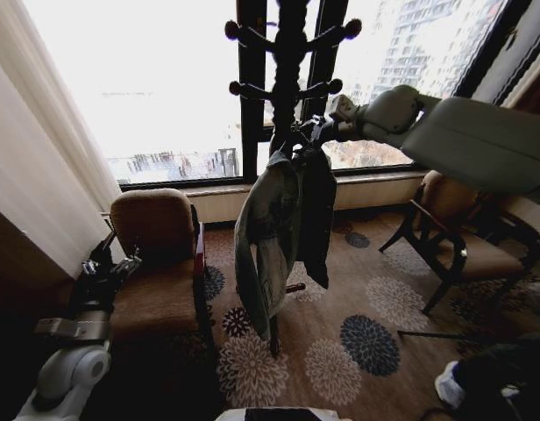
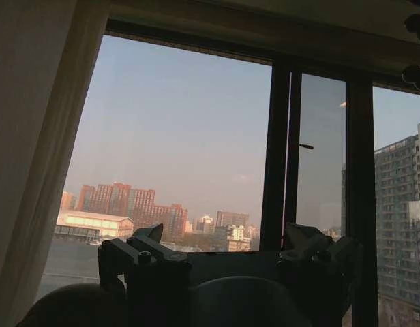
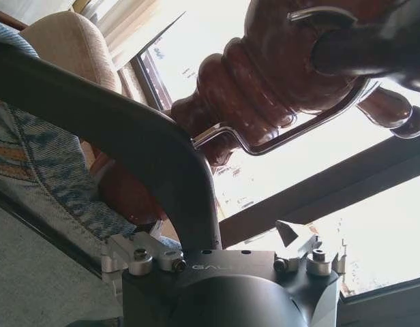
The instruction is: Pick up the clothes from the bed and hang them on the clothes hanger.
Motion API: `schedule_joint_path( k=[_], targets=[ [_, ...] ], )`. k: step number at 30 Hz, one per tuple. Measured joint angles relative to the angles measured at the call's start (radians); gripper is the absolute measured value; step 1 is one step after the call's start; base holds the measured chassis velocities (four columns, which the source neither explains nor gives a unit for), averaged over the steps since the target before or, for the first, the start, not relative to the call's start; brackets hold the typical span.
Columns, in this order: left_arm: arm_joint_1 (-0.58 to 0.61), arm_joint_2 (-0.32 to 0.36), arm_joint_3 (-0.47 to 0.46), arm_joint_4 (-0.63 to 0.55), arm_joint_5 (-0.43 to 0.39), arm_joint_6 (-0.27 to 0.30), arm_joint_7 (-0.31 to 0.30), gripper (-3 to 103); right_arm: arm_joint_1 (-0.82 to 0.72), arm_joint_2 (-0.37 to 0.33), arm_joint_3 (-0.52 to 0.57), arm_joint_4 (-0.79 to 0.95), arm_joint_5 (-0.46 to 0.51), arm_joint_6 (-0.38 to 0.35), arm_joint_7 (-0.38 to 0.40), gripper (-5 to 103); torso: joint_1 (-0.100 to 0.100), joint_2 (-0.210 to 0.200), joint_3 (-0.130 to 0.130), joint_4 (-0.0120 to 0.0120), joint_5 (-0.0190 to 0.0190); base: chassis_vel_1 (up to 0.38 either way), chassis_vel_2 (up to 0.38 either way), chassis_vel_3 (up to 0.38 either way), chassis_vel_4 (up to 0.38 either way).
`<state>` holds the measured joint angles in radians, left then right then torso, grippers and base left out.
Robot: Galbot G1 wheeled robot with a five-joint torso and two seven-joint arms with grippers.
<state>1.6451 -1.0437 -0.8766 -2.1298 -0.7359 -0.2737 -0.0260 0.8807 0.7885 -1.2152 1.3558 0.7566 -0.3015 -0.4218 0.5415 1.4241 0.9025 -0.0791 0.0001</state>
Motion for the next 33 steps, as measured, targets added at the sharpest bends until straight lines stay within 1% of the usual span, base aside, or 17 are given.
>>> schedule_joint_path(
  k=[1,2,6,8,10,12,14,16,18,21,24,28,29,30,31,32,33],
  targets=[
    [0.001,0.0,0.0,-0.001,0.0,0.0,0.0,100,0.0,-0.006,0.003,0.012,0.008,-0.005,0.005,96,0.0,0.0,0.0,0.0,0.0,0.0,0.0,0.0,0.0],
    [0.002,0.0,0.0,-0.003,0.001,0.0,0.0,100,0.001,-0.016,0.007,0.031,0.018,-0.011,0.012,99,0.0,0.0,0.0,0.0001,0.0002,0.0,0.0,0.0,0.0],
    [-0.001,0.0,0.0,-0.009,0.001,0.001,0.0,100,0.001,-0.036,0.018,0.072,0.038,-0.026,0.03,100,0.0,0.0,0.0,0.0004,0.0,0.0,0.0,0.0,0.0],
    [-0.001,0.0,0.001,-0.011,0.002,0.001,-0.001,100,0.002,-0.048,0.022,0.092,0.047,-0.033,0.039,100,0.0,0.0,0.0,0.0012,-0.0003,0.0,0.0,0.0,0.0],
    [-0.001,0.0,0.001,-0.013,0.002,0.001,-0.001,100,0.001,-0.055,0.022,0.1,0.049,-0.04,0.043,100,0.0,0.0,0.0,0.0012,-0.0005,0.0,0.0,0.0,0.0],
    [0.001,-0.001,0.001,-0.015,0.002,0.002,-0.003,100,0.001,-0.068,0.022,0.113,0.054,-0.049,0.052,100,0.0,0.0,0.0,-0.0006,0.0004,0.0,0.0,0.0,0.0],
    [0.002,-0.001,0.001,-0.016,0.002,0.002,-0.003,100,0.001,-0.071,0.022,0.117,0.056,-0.05,0.053,100,0.0,0.0,0.0,-0.0007,0.0003,-0.028,-0.053,-0.012,-0.018],
    [0.005,-0.001,0.001,-0.018,0.003,0.002,-0.002,100,0.001,-0.08,0.022,0.127,0.06,-0.051,0.055,100,0.0,0.0,0.0,-0.0003,0.0006,0.0,0.0,0.0,0.0],
    [0.008,-0.001,-0.002,-0.021,0.003,0.002,-0.002,100,0.001,-0.09,0.025,0.13,0.06,-0.052,0.059,100,0.0,0.0,0.0,0.0005,0.0003,0.0,0.0,0.0,0.0],
    [0.01,-0.001,-0.004,-0.025,0.003,0.002,-0.003,100,0.0,-0.096,0.03,0.139,0.063,-0.055,0.061,100,0.0,0.0,0.0,0.0001,-0.0002,0.0,0.0,0.0,0.0],
    [0.011,-0.001,-0.005,-0.033,0.003,0.003,-0.003,100,-0.003,-0.111,0.043,0.164,0.073,-0.066,0.072,100,0.0,0.0,0.0,0.0011,-0.0004,0.0,0.0,0.0,0.0],
    [0.012,-0.002,-0.005,-0.035,0.003,0.003,-0.003,100,-0.007,-0.124,0.057,0.187,0.082,-0.079,0.089,100,0.0,0.0,0.0,0.0009,-0.0004,0.0,0.0,0.0,0.0],
    [0.013,-0.002,-0.005,-0.039,0.004,0.004,-0.003,100,-0.014,-0.139,0.076,0.223,0.099,-0.098,0.112,100,0.0,0.0,0.0,0.0003,-0.0001,0.0,0.0,0.0,0.0],
    [0.014,-0.003,-0.006,-0.044,0.005,0.004,-0.004,100,-0.022,-0.17,0.113,0.329,0.165,-0.148,0.175,100,0.0,0.0,0.0,-0.0001,0.0003,0.0,0.0,0.0,0.0],
    [0.014,-0.003,-0.006,-0.047,0.005,0.004,-0.004,100,-0.024,-0.184,0.128,0.384,0.211,-0.175,0.202,100,0.0,0.0,0.0,0.0,0.0002,0.0,0.0,0.0,0.0],
    [0.014,-0.003,-0.006,-0.05,0.005,0.004,-0.004,100,-0.026,-0.193,0.145,0.438,0.253,-0.194,0.227,100,0.0,0.0,0.0,0.0014,-0.0002,0.0,0.0,0.0,0.0],
    [0.014,-0.003,-0.006,-0.05,0.005,0.004,-0.004,100,-0.026,-0.193,0.145,0.438,0.253,-0.194,0.227,100,0.0,0.0,0.0,0.0014,-0.0002,0.0,0.0,0.0,0.0]
  ],
)
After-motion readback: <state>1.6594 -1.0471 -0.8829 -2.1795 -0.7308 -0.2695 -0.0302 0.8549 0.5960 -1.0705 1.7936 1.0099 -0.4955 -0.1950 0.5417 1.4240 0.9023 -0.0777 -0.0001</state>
